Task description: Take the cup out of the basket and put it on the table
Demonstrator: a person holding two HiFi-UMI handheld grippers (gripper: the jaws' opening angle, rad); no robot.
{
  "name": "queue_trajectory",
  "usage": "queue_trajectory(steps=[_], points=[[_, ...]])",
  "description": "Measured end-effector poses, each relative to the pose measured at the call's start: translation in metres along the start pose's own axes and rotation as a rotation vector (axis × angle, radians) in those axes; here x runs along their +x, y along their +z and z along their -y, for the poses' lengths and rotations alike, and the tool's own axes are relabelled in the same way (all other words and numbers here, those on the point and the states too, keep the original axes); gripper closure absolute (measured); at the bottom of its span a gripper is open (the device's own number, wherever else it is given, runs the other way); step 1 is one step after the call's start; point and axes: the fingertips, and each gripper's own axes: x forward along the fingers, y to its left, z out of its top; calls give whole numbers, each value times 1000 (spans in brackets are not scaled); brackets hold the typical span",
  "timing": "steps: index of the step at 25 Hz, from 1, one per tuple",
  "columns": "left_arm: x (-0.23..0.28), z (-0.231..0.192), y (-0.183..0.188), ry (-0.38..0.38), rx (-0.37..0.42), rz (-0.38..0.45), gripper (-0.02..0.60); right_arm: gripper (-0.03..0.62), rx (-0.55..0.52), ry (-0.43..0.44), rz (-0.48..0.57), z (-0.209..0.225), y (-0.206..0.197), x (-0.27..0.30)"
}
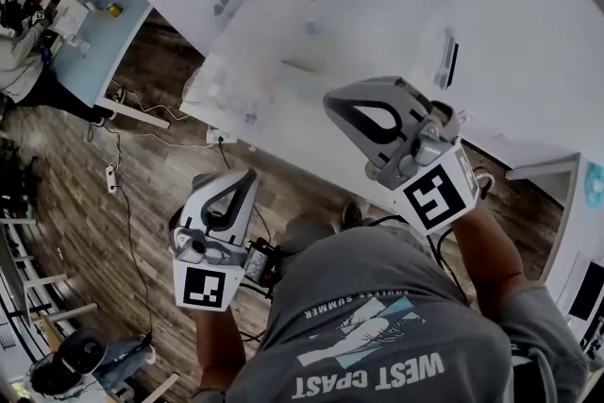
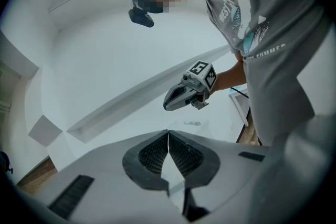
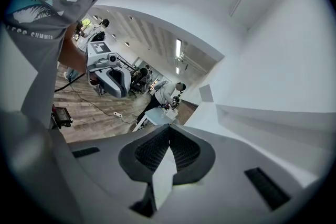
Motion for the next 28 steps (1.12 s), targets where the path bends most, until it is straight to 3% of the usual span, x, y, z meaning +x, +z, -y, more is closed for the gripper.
queue_trajectory(steps=[7, 15, 21, 28], points=[[21, -21, -25, -21, -28, -10, 566, 582, 34, 2, 8, 32, -24, 37], [56, -59, -59, -78, -57, 12, 566, 582, 83, 3, -54, 84, -71, 110], [68, -81, -86, -129, -74, 2, 566, 582, 153, 57, -170, 107, -137, 185], [75, -94, -110, -163, -119, 21, 566, 576, 192, 190, -327, 88, -225, 263]])
